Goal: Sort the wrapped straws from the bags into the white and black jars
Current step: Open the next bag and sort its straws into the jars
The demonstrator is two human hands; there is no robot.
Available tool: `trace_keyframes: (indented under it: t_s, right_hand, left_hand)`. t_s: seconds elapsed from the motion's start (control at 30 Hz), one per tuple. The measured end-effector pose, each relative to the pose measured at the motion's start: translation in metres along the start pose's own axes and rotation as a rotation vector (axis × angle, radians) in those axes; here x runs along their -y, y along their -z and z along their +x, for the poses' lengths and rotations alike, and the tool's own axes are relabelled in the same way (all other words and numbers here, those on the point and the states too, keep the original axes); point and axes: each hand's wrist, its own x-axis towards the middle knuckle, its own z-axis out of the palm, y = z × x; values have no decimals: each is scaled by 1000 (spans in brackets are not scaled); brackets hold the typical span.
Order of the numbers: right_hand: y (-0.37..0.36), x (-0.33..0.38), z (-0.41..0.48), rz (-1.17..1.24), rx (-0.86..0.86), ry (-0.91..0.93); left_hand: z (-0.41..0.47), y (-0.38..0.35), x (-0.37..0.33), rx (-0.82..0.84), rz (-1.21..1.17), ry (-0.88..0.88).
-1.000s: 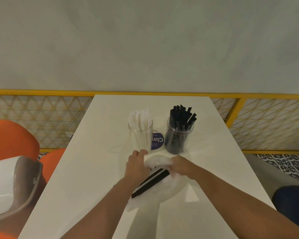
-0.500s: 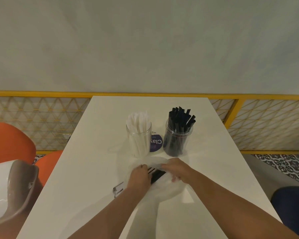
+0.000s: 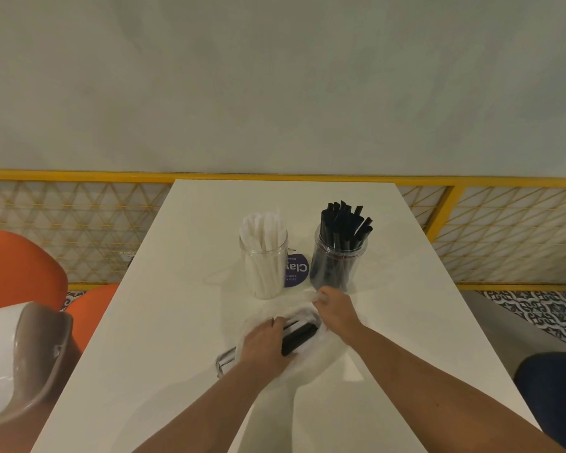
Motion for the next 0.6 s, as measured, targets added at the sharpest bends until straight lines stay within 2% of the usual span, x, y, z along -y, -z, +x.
trace_keyframes:
  t_s: [0.17, 0.37, 0.47, 0.53, 0.6]
  right_hand:
    - [5, -2, 2, -55, 66, 26]
    - [8, -4, 5, -125, 56, 112]
    - [6, -3, 1, -83, 205, 117]
    - [5, -3, -2, -217, 365, 162]
    - [4, -6, -2, -368, 405, 183]
  left_hand:
    - [0, -1, 0, -3, -11, -18]
    - [1, 1, 0, 68, -41, 0]
    - [4, 3, -2, 92, -27, -4]
    - [5, 4, -3, 86, -23, 3]
    - [6, 4, -3, 88, -2, 12]
